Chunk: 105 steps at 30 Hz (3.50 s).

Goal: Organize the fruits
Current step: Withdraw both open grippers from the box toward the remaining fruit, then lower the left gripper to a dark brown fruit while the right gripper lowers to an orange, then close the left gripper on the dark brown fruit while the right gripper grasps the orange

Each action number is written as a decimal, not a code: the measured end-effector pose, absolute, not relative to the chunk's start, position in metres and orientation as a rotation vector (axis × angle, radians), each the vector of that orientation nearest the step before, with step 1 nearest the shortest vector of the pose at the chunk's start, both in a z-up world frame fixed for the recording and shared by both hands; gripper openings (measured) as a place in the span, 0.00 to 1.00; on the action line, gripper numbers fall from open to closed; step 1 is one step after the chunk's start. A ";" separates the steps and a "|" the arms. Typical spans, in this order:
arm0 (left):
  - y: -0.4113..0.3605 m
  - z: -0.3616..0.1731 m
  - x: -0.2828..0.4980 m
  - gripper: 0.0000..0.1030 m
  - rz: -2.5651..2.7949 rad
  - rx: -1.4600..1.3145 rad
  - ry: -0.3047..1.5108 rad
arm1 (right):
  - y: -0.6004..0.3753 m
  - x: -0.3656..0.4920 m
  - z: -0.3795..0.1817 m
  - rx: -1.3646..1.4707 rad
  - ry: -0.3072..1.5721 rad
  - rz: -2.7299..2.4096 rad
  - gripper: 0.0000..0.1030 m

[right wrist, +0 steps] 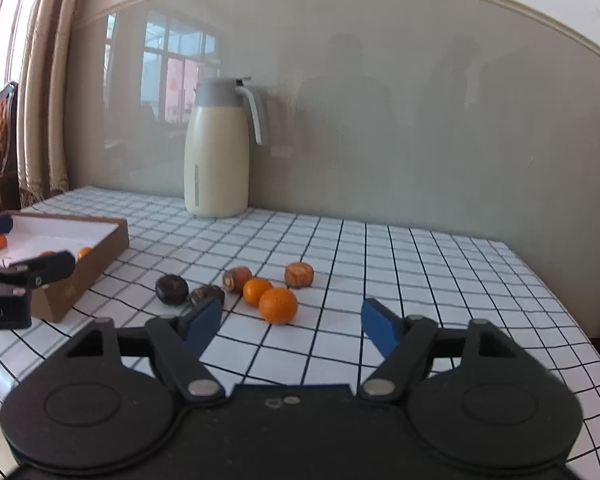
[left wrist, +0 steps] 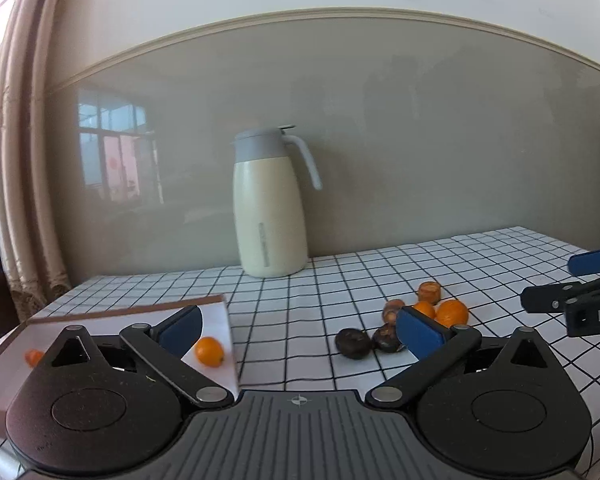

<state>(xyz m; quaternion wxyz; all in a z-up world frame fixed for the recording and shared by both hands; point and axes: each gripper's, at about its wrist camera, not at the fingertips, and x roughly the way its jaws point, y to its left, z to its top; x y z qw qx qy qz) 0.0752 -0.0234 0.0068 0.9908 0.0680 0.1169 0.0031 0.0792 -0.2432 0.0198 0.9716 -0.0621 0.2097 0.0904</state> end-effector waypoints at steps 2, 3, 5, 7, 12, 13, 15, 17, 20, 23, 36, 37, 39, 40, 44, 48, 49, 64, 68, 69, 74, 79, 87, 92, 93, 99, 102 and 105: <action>-0.027 0.007 0.082 1.00 0.000 0.145 0.233 | -0.246 0.082 0.020 -0.123 0.417 0.179 0.62; -0.028 0.007 0.086 1.00 -0.002 0.143 0.234 | -0.247 0.084 0.020 -0.119 0.417 0.175 0.62; -0.030 0.005 0.093 0.99 -0.004 0.143 0.239 | -0.249 0.088 0.020 -0.112 0.419 0.172 0.62; -0.032 0.003 0.098 0.96 -0.010 0.145 0.247 | -0.250 0.091 0.020 -0.107 0.414 0.168 0.62; -0.038 -0.004 0.109 0.95 -0.020 0.152 0.270 | -0.248 0.107 0.013 -0.100 0.432 0.175 0.59; -0.039 -0.006 0.111 0.94 -0.019 0.152 0.273 | -0.247 0.109 0.011 -0.104 0.437 0.177 0.58; -0.040 -0.009 0.116 0.92 -0.023 0.151 0.283 | -0.246 0.113 0.009 -0.108 0.444 0.185 0.57; -0.040 -0.011 0.121 0.89 -0.024 0.143 0.292 | -0.245 0.117 0.006 -0.113 0.452 0.190 0.54; -0.042 -0.015 0.130 0.87 -0.021 0.139 0.312 | -0.246 0.124 0.003 -0.116 0.464 0.200 0.49; -0.042 -0.020 0.139 0.84 -0.017 0.131 0.343 | -0.247 0.131 -0.001 -0.114 0.477 0.210 0.49; -0.049 -0.035 0.166 0.83 0.001 0.107 0.430 | -0.244 0.152 -0.020 -0.093 0.535 0.229 0.47; -0.049 -0.035 0.167 0.83 0.004 0.102 0.434 | -0.243 0.154 -0.021 -0.092 0.541 0.229 0.46; -0.049 -0.037 0.170 0.82 0.004 0.101 0.448 | -0.242 0.156 -0.023 -0.088 0.544 0.235 0.46; -0.050 -0.038 0.172 0.82 0.005 0.102 0.458 | -0.242 0.156 -0.024 -0.087 0.545 0.236 0.45; -0.051 -0.044 0.180 0.69 0.004 0.110 0.512 | -0.240 0.161 -0.028 -0.081 0.560 0.240 0.42; -0.051 -0.046 0.185 0.68 0.004 0.105 0.532 | -0.238 0.165 -0.030 -0.080 0.566 0.239 0.41; -0.051 -0.046 0.187 0.68 0.005 0.105 0.536 | -0.238 0.167 -0.031 -0.079 0.567 0.239 0.41; -0.058 -0.051 0.212 0.68 -0.020 0.108 0.602 | -0.222 0.189 -0.033 -0.076 0.614 0.251 0.38; -0.056 -0.051 0.220 0.67 -0.027 0.086 0.623 | -0.220 0.195 -0.034 -0.077 0.629 0.244 0.38; -0.056 -0.052 0.221 0.62 -0.033 0.078 0.627 | -0.220 0.197 -0.034 -0.075 0.632 0.243 0.37; -0.060 -0.052 0.227 0.44 -0.050 0.066 0.632 | -0.221 0.203 -0.037 -0.074 0.651 0.232 0.29; -0.066 -0.052 0.226 0.36 -0.055 0.085 0.626 | -0.223 0.204 -0.036 -0.069 0.650 0.236 0.28; -0.063 -0.045 0.218 0.35 -0.055 0.091 0.617 | -0.226 0.197 -0.029 -0.067 0.637 0.212 0.27; -0.062 -0.037 0.205 0.35 -0.062 0.092 0.599 | -0.229 0.188 -0.023 -0.073 0.624 0.199 0.27; -0.062 -0.036 0.202 0.35 -0.065 0.094 0.597 | -0.229 0.185 -0.021 -0.072 0.621 0.194 0.27; -0.060 -0.025 0.180 0.35 -0.069 0.113 0.569 | -0.235 0.165 -0.012 -0.078 0.605 0.180 0.28; -0.057 -0.016 0.166 0.35 -0.070 0.126 0.540 | -0.236 0.154 -0.007 -0.079 0.591 0.172 0.28; -0.053 -0.010 0.154 0.35 -0.069 0.142 0.517 | -0.236 0.144 -0.003 -0.074 0.579 0.166 0.28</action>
